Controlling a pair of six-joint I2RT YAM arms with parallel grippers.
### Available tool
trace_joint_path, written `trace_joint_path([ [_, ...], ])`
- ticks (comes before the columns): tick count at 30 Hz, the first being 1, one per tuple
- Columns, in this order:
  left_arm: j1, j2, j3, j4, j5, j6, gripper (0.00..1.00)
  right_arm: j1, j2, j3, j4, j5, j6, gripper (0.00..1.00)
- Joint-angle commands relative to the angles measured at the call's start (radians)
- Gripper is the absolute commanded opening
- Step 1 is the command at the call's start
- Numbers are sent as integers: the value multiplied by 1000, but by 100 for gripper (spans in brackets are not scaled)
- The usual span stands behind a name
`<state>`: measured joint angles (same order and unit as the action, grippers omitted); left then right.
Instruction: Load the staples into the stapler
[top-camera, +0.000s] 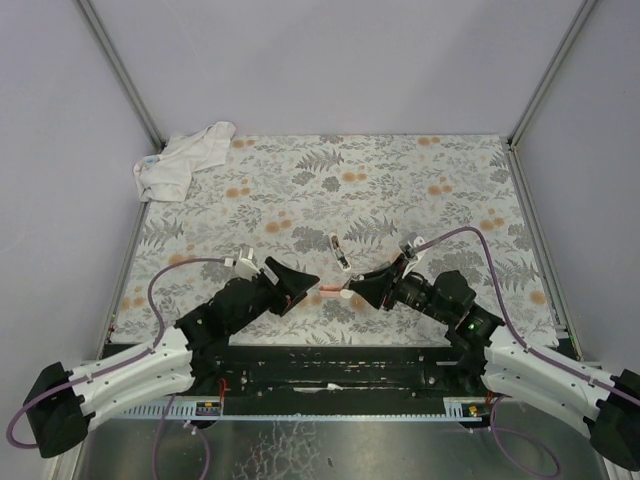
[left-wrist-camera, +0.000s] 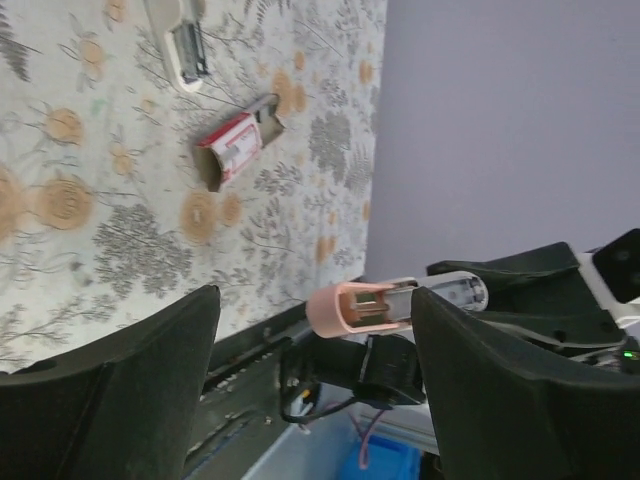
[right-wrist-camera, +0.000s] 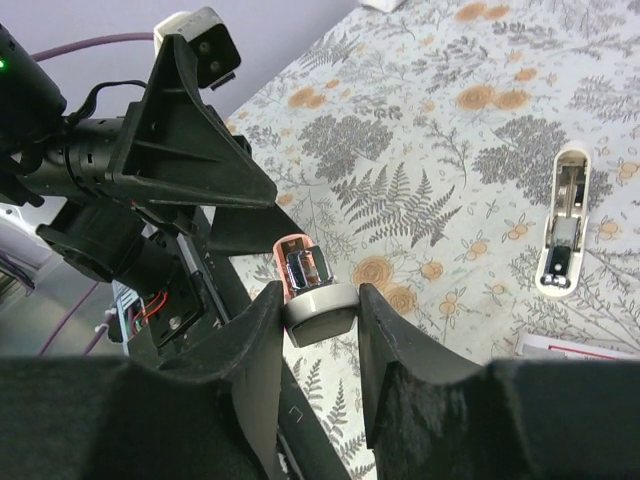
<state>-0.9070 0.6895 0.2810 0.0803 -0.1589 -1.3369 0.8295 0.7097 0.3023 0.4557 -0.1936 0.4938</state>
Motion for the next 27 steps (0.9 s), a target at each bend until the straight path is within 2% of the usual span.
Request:
trace_joint_path([
  [1,10,60,44,160,80,-77,79,6,-4,-21,230,35,-44,0],
  [6,11,177,99,229,154,-72,81,6,15,-63,361,53,-41,0],
  [10,18,201,74,320,159,-97,78,6,17,-75,393,58,-44,0],
  [16,38,230,53,399,187,-135,55,5,9,-102,421,59,-44,0],
  [27,56,239,31,426,193,-166,29,6,5,-122,436,54,-49,0],
])
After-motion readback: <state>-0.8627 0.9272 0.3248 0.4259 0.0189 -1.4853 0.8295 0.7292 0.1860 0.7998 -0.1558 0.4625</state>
